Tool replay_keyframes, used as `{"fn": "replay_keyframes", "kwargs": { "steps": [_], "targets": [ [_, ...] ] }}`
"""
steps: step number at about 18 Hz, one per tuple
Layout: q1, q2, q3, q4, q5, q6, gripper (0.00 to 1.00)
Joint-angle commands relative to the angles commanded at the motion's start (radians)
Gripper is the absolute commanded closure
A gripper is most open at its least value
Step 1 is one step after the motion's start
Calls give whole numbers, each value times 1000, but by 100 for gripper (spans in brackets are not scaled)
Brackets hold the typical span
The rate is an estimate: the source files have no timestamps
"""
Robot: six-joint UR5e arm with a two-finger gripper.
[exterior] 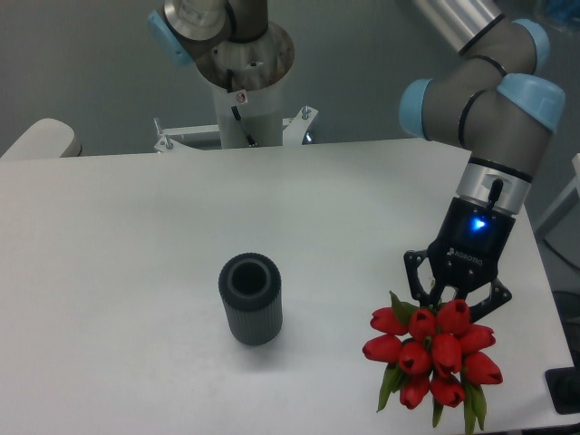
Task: Insert the flowers into the vase
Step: 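Carry the red tulip bouquet in the gripper toward the grey vase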
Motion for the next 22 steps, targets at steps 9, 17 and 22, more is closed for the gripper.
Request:
{"fn": "replay_keyframes", "kwargs": {
  "steps": [9,17,22],
  "targets": [
    [-17,2,-6,5,-3,-24,90],
    [-44,3,-8,5,-3,-32,90],
    [-64,-3,-6,9,-82,-28,90]
  ]
}}
